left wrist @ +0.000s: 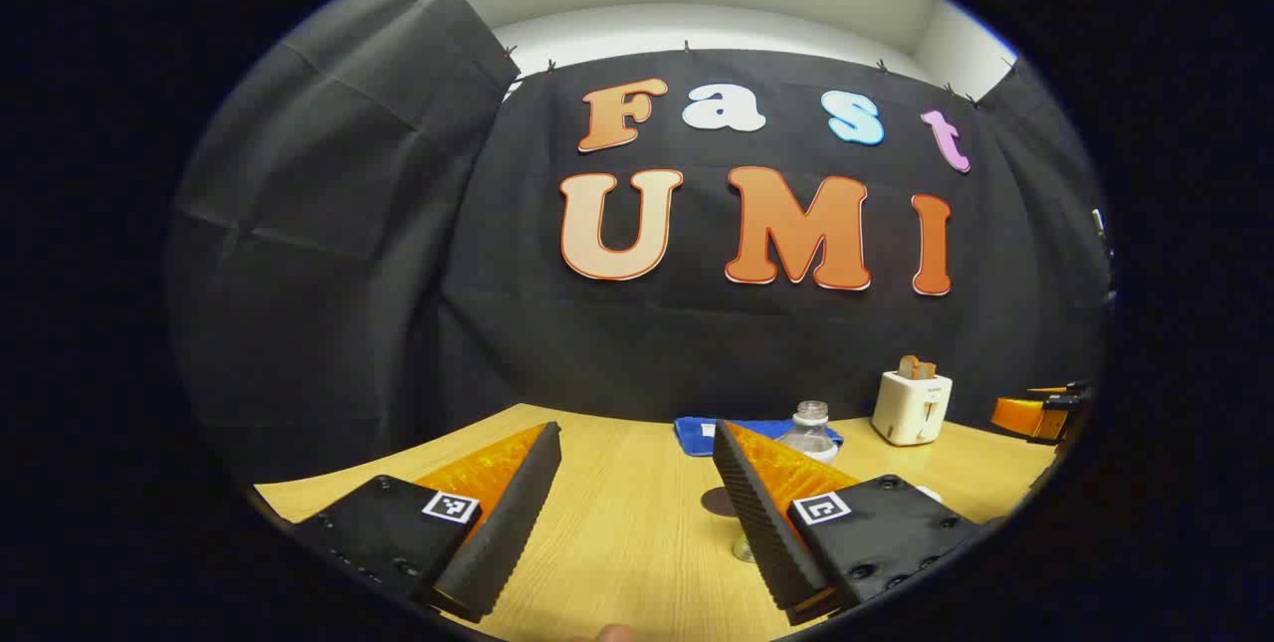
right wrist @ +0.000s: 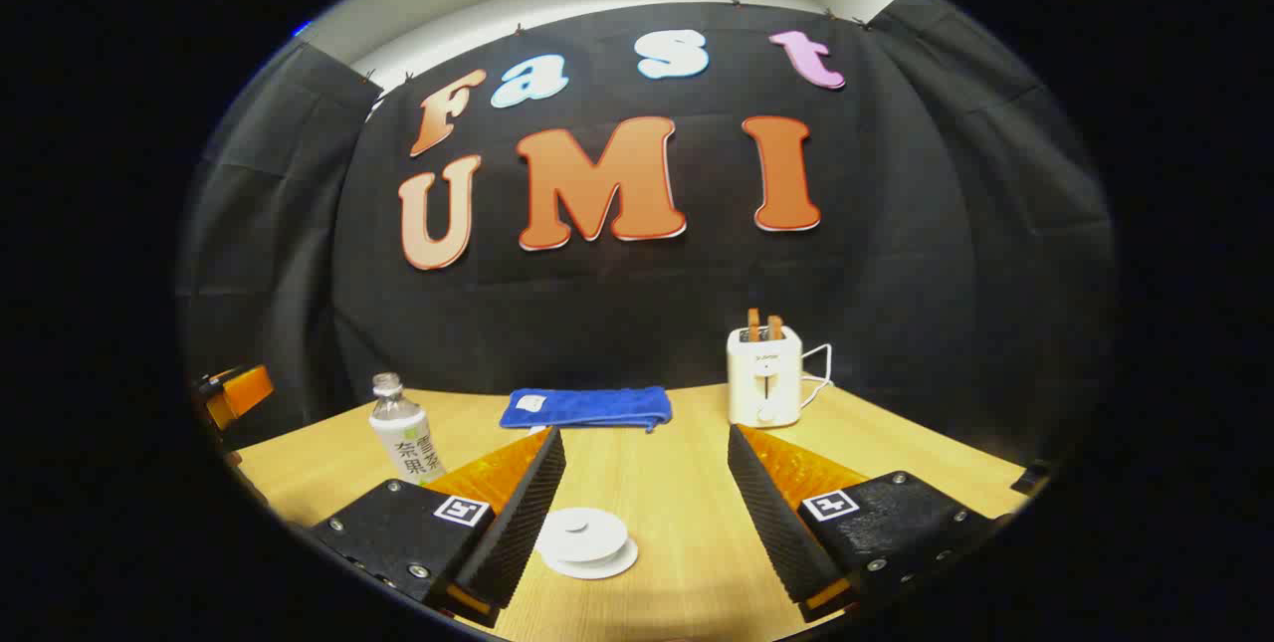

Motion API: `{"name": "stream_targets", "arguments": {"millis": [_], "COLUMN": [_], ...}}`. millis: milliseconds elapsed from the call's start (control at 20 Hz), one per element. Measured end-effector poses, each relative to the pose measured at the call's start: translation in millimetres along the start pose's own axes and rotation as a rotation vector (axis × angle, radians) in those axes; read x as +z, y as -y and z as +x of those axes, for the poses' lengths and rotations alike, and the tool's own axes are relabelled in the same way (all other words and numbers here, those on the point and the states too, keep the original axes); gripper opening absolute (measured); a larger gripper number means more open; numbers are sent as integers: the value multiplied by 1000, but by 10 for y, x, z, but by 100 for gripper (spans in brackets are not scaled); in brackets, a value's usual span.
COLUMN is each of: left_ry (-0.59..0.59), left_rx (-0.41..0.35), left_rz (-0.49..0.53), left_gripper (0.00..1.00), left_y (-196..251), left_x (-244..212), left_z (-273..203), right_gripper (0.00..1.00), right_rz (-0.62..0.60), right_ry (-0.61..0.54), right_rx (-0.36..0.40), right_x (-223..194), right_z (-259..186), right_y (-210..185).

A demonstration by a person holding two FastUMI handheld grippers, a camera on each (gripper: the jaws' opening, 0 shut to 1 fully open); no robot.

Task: Open the teacup lid with one hand, grasp the water bottle and pour water into the teacup with the other hand; after pouring, place the water bottle on the coaster and then close the teacup lid.

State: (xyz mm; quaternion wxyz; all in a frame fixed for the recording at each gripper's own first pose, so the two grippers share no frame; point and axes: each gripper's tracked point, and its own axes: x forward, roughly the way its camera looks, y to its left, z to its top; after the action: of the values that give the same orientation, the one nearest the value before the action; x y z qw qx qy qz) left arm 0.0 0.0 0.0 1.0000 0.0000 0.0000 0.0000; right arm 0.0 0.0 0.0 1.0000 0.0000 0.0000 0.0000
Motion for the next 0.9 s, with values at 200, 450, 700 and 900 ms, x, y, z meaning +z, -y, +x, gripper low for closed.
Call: {"name": "stream_targets", "arguments": {"millis": [200, 450, 700, 900], "left_ry": [-28, -26, -40, -64], "left_rx": [-74, -112, -123, -132], "left_rz": [-20, -11, -2, 0], "left_gripper": [99, 99, 99, 99], "left_y": [284, 405, 416, 445], "left_x": [-120, -112, -157, -238], "left_z": [1, 3, 7, 19], "right_gripper": [98, 98, 99, 98], "right_rz": [-60, -42, -26, -20], "right_ry": [-37, -10, -15, -11], "right_rx": [18, 12, -40, -27], "right_x": [-120, -44, -55, -53], "right_z": [-55, -70, -74, -83], "right_y": [-126, -94, 59, -15]}}
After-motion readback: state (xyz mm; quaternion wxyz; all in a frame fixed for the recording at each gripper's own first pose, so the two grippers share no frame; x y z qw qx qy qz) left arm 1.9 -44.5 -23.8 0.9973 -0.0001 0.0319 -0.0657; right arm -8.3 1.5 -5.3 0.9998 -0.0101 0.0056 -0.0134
